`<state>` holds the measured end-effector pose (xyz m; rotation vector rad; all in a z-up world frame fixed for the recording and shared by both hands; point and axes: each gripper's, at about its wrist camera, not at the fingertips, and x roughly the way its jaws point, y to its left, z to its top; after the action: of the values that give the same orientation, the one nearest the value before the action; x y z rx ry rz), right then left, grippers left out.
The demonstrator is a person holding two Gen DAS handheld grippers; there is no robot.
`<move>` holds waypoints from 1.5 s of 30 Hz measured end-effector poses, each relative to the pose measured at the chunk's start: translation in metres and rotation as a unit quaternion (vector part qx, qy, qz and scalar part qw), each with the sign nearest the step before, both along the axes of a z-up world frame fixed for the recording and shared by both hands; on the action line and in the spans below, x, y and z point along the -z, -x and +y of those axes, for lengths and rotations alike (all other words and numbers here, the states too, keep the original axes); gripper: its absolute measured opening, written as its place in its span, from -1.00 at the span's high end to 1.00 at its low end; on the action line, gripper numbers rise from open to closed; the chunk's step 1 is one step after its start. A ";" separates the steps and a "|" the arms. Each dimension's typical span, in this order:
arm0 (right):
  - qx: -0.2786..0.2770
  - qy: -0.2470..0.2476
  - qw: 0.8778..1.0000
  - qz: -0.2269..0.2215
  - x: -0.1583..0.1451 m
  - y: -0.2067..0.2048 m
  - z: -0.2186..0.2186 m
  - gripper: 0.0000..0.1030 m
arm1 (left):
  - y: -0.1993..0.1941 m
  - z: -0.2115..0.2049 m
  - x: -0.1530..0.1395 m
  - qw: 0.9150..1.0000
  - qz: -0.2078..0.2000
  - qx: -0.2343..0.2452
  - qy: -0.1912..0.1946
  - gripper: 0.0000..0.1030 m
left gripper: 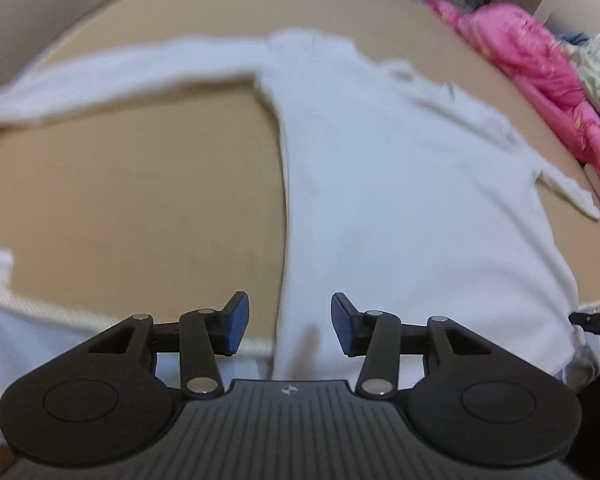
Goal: Fold small clothes
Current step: 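Grasp the shirt hem with the left gripper while the right gripper grasps the hem beside it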
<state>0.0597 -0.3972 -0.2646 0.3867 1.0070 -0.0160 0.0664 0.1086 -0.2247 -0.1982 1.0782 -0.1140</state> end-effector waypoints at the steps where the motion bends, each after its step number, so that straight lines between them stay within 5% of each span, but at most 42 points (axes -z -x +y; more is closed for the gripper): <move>1: 0.001 -0.002 1.000 0.000 0.002 0.000 -0.001 0.36 | -0.004 0.002 0.008 1.000 0.011 -0.005 0.004 0.02; 11: -0.007 -0.007 1.000 0.012 0.001 0.004 0.001 0.36 | 0.007 0.009 0.024 0.998 0.064 0.002 0.026 0.07; 13: -0.008 -0.004 1.000 0.015 0.001 0.007 0.002 0.37 | 0.007 0.004 0.025 0.998 0.059 0.011 0.012 0.25; 15: -0.009 0.000 1.000 0.016 0.001 0.008 0.003 0.55 | 0.004 -0.001 0.022 0.998 0.057 0.025 0.008 0.92; 16: -0.010 0.003 1.000 0.016 0.000 0.009 0.004 0.83 | 0.004 -0.003 0.021 0.998 0.056 0.035 0.011 0.92; 18: -0.002 -0.008 1.000 0.006 -0.006 0.013 0.000 0.89 | 0.015 0.002 0.002 0.998 0.030 0.050 0.007 0.94; 21: 0.026 -0.049 0.997 -0.056 -0.035 0.032 -0.015 0.92 | 0.025 0.017 -0.034 0.998 -0.035 0.044 0.031 0.95; 23: 0.040 -0.079 0.993 -0.073 -0.047 0.046 -0.024 0.93 | 0.035 0.026 -0.039 0.998 -0.043 0.037 0.030 0.95; 27: 0.038 -0.083 0.996 0.016 -0.015 0.042 -0.025 0.92 | 0.034 0.027 -0.007 0.998 0.024 0.058 0.015 0.91; 29: 0.060 -0.053 0.996 0.039 -0.006 0.036 -0.022 0.88 | 0.025 0.023 -0.001 0.998 0.023 0.055 -0.009 0.90; 33: 0.033 0.062 0.994 -0.079 -0.043 0.038 0.006 0.82 | 0.023 0.027 -0.016 0.998 -0.034 0.052 0.023 0.66; 35: -0.001 0.049 0.993 -0.106 -0.047 0.036 0.017 0.62 | 0.018 0.018 -0.014 0.996 -0.036 0.068 0.033 0.66; 37: -0.028 0.000 0.996 -0.081 -0.035 0.028 0.024 0.50 | 0.009 0.006 0.000 0.996 -0.009 0.084 0.023 0.63; 40: -0.035 0.002 0.999 0.031 0.004 0.010 0.033 0.52 | 0.002 -0.010 0.030 0.993 0.052 0.107 -0.024 0.57; 43: -0.031 -0.003 0.999 -0.011 -0.010 0.011 0.036 0.50 | 0.003 -0.017 0.025 0.993 0.026 0.113 -0.015 0.53; 45: -0.039 -0.003 0.999 -0.038 -0.019 0.014 0.038 0.44 | 0.003 -0.015 0.020 0.994 0.009 0.109 0.004 0.14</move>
<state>0.0457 -0.3590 -0.2456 0.3515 0.9470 0.0718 0.0629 0.0935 -0.2444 -0.0873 1.1145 -0.3125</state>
